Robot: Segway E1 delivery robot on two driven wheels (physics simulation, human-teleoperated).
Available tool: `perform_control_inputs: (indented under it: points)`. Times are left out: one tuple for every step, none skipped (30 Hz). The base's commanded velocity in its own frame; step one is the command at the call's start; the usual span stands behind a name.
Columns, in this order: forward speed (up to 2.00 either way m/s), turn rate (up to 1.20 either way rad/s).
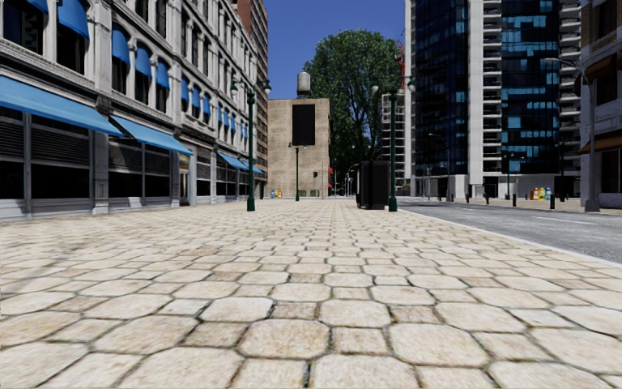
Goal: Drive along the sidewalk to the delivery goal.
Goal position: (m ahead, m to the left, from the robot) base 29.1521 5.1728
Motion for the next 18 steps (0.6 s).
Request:
perform_control_inputs:
  points:
    - [1.37,0.00]
    - [1.37,0.00]
    - [1.37,0.00]
    - [1.37,0.00]
    - [1.37,0.00]
    - [1.37,0.00]
    - [1.37,0.00]
    - [1.37,0.00]
    - [1.37,0.00]
    - [1.37,0.00]
    - [1.37,0.00]
    - [1.37,0.00]
    - [1.37,0.00]
    - [1.37,0.00]
    - [1.37,0.00]
    - [1.37,0.00]
    - [1.37,0.00]
    - [1.37,0.00]
